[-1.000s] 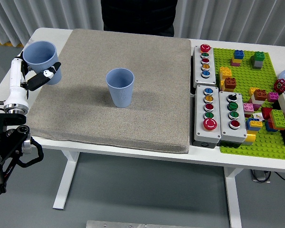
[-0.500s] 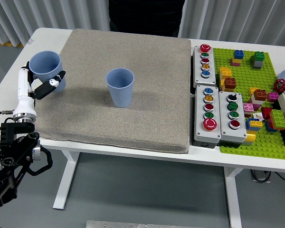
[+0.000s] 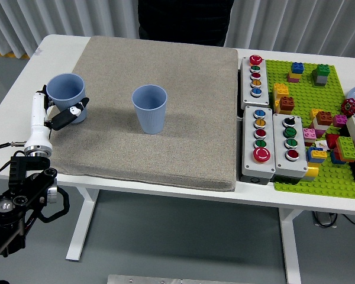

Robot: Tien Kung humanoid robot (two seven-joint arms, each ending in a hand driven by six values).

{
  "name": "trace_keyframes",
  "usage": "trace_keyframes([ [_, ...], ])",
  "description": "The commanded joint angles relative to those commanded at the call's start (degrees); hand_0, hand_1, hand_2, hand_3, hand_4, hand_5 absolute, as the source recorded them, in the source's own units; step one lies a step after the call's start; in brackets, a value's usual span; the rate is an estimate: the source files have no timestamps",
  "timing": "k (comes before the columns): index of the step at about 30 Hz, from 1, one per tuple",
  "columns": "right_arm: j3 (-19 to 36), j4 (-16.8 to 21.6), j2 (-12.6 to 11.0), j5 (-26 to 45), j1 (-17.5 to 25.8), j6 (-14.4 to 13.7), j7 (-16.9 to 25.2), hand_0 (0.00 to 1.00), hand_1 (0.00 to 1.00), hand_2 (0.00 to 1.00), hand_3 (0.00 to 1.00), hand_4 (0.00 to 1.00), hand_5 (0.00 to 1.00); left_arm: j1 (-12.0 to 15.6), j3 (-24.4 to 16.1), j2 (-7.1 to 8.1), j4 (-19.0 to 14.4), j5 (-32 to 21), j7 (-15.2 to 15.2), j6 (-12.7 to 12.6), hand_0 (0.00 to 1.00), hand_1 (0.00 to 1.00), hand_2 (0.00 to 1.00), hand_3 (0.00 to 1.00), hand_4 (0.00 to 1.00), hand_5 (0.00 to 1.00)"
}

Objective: Pick cup pour cup place

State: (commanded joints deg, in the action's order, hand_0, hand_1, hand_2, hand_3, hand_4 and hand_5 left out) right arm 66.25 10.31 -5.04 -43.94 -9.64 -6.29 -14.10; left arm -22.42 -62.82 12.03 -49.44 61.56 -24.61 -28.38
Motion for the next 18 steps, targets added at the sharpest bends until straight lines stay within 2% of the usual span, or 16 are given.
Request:
trace_keyframes([
  [12, 0.03, 0.00, 0.08, -0.23, 0.01, 0.00, -0.12, 0.724, 0.699, 0.745, 0.704, 0.327, 0.281, 0.33, 1.37, -0.18, 1.00, -2.71, -1.05, 0.32, 0.564, 0.523, 0.519, 0.521, 0.780, 0.081],
  [18, -0.06, 0.00, 0.09, -0.11, -0.13, -0.02, -0.08, 0.724, 0.699, 0.747, 0.705, 0.328, 0.282, -0.06, 1.60, 0.49, 0.78, -1.72, -1.29, 3.16, 0.571, 0.520, 0.529, 0.548, 0.809, 0.092],
])
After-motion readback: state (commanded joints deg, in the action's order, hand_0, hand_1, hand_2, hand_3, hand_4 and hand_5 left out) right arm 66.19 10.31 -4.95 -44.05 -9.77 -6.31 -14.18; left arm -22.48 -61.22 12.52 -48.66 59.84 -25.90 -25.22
